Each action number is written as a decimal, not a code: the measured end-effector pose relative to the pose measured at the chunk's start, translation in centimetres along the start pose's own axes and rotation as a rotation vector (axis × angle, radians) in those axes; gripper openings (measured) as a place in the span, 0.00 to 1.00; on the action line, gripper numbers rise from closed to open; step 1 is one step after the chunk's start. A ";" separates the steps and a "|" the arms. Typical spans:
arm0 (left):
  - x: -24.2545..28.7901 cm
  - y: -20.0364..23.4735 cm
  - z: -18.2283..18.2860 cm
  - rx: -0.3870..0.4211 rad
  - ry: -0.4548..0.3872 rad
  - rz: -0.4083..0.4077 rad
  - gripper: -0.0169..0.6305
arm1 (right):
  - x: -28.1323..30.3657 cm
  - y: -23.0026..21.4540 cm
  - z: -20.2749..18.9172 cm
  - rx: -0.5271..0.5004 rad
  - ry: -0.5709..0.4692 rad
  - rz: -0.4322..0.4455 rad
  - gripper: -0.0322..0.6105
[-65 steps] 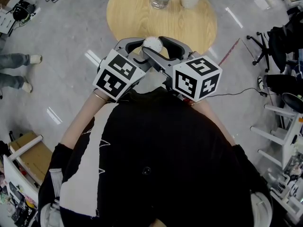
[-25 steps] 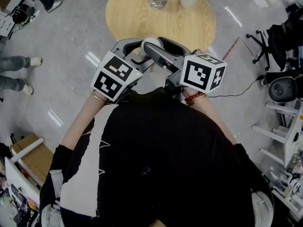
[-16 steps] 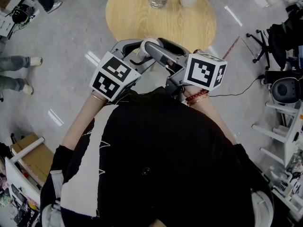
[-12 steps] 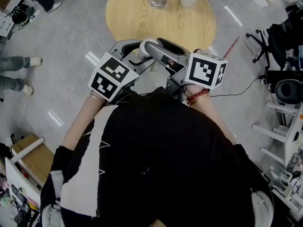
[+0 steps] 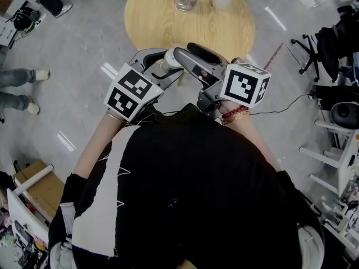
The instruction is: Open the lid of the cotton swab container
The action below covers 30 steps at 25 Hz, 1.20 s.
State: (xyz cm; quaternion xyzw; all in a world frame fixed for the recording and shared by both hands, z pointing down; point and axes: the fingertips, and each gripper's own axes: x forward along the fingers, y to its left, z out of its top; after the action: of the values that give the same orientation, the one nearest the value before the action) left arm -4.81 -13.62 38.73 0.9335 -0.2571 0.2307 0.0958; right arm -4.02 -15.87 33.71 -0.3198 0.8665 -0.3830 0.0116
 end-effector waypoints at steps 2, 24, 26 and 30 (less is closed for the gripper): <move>0.1 0.0 0.0 -0.001 0.002 -0.003 0.42 | -0.2 -0.2 0.3 -0.001 -0.009 -0.012 0.45; 0.1 -0.3 -0.3 -0.027 0.011 -0.016 0.42 | -1.0 -0.2 1.1 0.037 -0.056 -0.015 0.41; 0.1 -0.4 0.0 -0.024 0.003 -0.018 0.42 | -1.0 -0.1 1.0 0.049 -0.058 -0.005 0.40; 0.2 -0.4 0.0 -0.023 -0.003 -0.022 0.42 | -1.2 -0.7 1.4 0.036 -0.069 -0.032 0.40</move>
State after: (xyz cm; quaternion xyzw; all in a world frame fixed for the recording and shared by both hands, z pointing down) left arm -4.46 -13.37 38.75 0.9354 -0.2498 0.2253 0.1087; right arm -2.32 -16.46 32.88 -0.3465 0.8533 -0.3874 0.0412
